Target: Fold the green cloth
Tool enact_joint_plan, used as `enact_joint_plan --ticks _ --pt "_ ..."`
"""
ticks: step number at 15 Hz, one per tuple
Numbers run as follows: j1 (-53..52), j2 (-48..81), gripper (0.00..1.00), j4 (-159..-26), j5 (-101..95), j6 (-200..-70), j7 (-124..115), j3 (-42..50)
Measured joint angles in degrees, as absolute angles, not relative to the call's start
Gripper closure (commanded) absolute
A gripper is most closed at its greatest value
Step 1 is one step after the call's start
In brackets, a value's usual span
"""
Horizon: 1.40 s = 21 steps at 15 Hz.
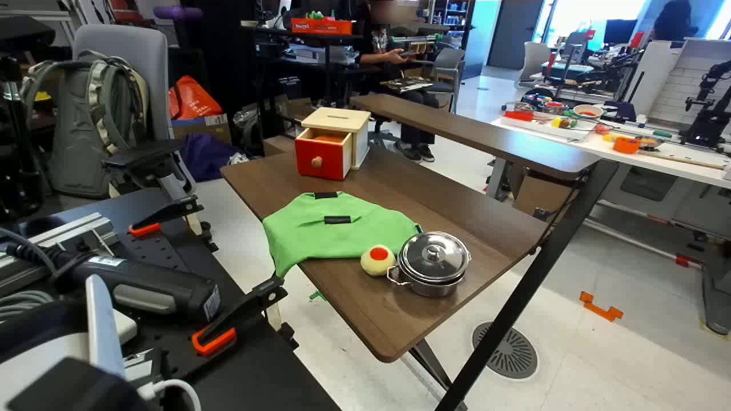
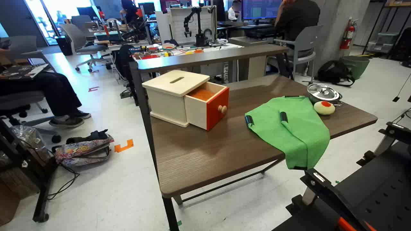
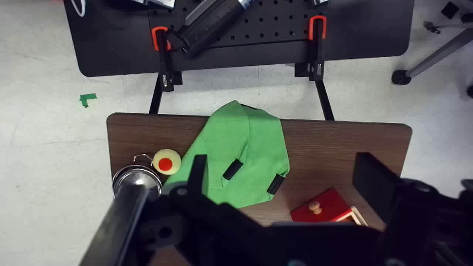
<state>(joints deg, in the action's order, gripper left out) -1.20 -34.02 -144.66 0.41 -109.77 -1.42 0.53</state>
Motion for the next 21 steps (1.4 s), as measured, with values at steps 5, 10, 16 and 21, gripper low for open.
enact_joint_plan --ticks 5,10,16,21 --pt "-1.2 -34.02 0.0 -144.66 0.41 -109.77 -1.41 0.53" --pt "-1.2 -34.02 0.0 -144.66 0.41 -109.77 -1.41 0.53" --pt "-1.24 -30.73 0.0 -147.12 4.79 -119.42 -4.34 -0.28" --pt "-2.13 -19.26 0.0 -149.77 10.13 -138.34 -10.15 -2.64"
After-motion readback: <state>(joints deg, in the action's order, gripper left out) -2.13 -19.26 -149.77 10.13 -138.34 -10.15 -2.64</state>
